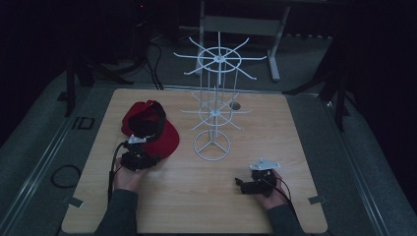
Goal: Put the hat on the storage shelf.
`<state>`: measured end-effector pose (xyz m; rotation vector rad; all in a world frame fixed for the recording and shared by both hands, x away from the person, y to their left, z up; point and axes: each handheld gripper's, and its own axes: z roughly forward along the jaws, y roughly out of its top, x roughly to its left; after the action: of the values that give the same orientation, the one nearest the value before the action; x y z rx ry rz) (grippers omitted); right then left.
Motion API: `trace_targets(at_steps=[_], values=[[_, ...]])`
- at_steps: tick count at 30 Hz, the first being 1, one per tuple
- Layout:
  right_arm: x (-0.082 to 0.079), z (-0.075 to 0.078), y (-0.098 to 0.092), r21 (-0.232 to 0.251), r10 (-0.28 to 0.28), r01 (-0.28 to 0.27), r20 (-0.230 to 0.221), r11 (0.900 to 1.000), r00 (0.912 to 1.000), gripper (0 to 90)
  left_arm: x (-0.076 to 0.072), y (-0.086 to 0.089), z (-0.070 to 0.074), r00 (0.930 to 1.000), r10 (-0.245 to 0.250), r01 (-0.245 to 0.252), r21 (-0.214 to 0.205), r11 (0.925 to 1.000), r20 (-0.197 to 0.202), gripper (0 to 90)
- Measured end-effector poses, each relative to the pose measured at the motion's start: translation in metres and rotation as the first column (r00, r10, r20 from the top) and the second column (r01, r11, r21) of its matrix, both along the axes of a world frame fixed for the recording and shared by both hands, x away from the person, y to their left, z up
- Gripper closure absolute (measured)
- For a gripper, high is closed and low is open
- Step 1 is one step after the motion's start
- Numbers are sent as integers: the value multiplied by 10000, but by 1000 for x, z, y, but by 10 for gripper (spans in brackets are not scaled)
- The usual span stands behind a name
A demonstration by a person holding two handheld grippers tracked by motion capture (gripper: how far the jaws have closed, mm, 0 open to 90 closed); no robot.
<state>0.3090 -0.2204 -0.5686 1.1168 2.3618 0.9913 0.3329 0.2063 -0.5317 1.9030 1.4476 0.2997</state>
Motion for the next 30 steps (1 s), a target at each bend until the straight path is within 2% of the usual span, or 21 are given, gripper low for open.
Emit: trace_targets(at_steps=[5, 7, 9, 11, 14, 17, 21, 27, 30], values=[[0, 0, 0, -12, -11, 11, 5, 10000, 10000, 129, 7, 1, -3, 9998, 138, -139, -91, 9999, -114, 479], [0, 0, 0, -6, -30, 30, -2, 10000, 10000, 130, 14, 2, -7, 9984, 546, -546, -8, 9985, -136, 468], [0, 0, 0, 0, -44, 44, -2, 10000, 10000, 129, 17, 1, -9, 9983, 558, -562, -211, 9982, -183, 477], [0, 0, 0, -7, -38, 38, 7, 10000, 10000, 129, 19, -1, -11, 9985, 517, -518, -97, 9986, -189, 477], [0, 0, 0, -6, -41, 41, 10, 10000, 10000, 129, 23, -1, -16, 9977, 569, -586, -465, 9972, -376, 469], [0, 0, 1, 8, -63, 63, -6, 10000, 10000, 129, 25, -3, -19, 9983, 543, -554, -604, 9966, -200, 478], [2, 0, 1, -11, -43, 43, 21, 10000, 10000, 129, 27, -5, -22, 9984, 554, -555, -107, 9984, -101, 497], [2, 0, 1, -1, -51, 51, 14, 10000, 10000, 129, 25, 0, -25, 9955, 948, -944, -430, 9946, 83, 559], [2, 0, 2, -2, -52, 52, 13, 10000, 10000, 129, 21, 3, -23, 9941, 1018, -1008, -286, 9945, 380, 607]])
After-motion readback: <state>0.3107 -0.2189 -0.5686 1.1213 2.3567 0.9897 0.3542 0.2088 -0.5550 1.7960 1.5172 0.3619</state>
